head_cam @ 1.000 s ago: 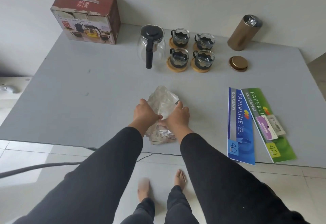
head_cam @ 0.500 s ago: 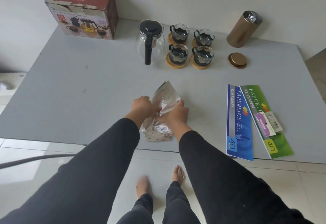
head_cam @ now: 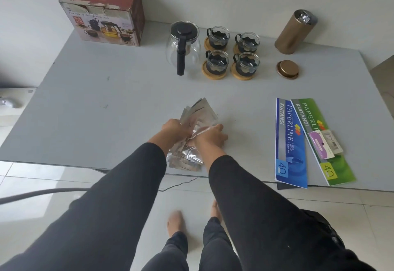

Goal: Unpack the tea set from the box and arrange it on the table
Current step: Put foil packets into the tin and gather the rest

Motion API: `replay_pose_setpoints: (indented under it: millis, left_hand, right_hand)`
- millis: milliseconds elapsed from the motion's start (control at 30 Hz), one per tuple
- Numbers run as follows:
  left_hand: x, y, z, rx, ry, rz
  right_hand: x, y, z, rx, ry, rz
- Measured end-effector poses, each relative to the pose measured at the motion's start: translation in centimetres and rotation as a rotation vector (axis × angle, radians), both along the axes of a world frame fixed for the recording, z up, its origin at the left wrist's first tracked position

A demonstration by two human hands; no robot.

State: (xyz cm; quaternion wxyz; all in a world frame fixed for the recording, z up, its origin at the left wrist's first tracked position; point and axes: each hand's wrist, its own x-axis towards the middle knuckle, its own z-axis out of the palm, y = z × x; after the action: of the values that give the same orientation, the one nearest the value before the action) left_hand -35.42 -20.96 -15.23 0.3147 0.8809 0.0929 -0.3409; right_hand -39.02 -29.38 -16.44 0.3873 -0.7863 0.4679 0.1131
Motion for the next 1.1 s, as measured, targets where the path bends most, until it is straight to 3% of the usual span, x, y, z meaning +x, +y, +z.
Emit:
replay_pose_setpoints:
  millis: [100,267,500,633,733,833,900,933,1033,1100]
  left_hand:
    - [-0.6,-0.2,-0.1,0.008,-0.048,0.011]
    - [-1.6,-0.5,-0.3,0.245,-0.217,-0.172]
    - [-0.6,0.1,0.6,0.206,-0.115,-0.191]
    - [-1.3,1.2,0.9,0.201,-0.050,-0.226]
    - [-0.9,1.5,2.4,0.038,0.013,-0.093]
    - [-5.3,2.7,0.0,-0.036,0.083,-0.099]
    - [-10.5,2.4,-0.8,-0.024,0.302,-0.116]
    - [-10.3,2.1,-0.6,-0.031,0.311,-0.090]
    - [-5.9,1.5,1.0,-0.073,0.061,-0.033]
    - [-3.6,1.3,1.7,-0.101,0.048,-0.080]
  right_hand:
    - [-0.4,0.8,0.0,-0.025,-0.023,-0.042]
    - [-0.7,0.7,0.2,0.058,-0.045,-0.084]
    - [-1.2,0.1,1.0,0.277,-0.087,-0.148]
    - [-1.8,0.0,1.2,0.234,-0.031,0.050]
    - [-2.2,0.2,0.6,0.207,-0.077,0.098]
    - [-2.4,0.3,0.0,0.171,-0.113,0.112]
    - [-2.8,0.2,-0.4,0.146,-0.076,0.128]
    - [-3.1,0.1,-0.5,0.078,-0.024,0.182]
    - [-4.2,-0.1,-0.5,-0.098,0.057,0.267]
    - [-4.8,-0.2,-0.5,-0.140,0.060,0.276]
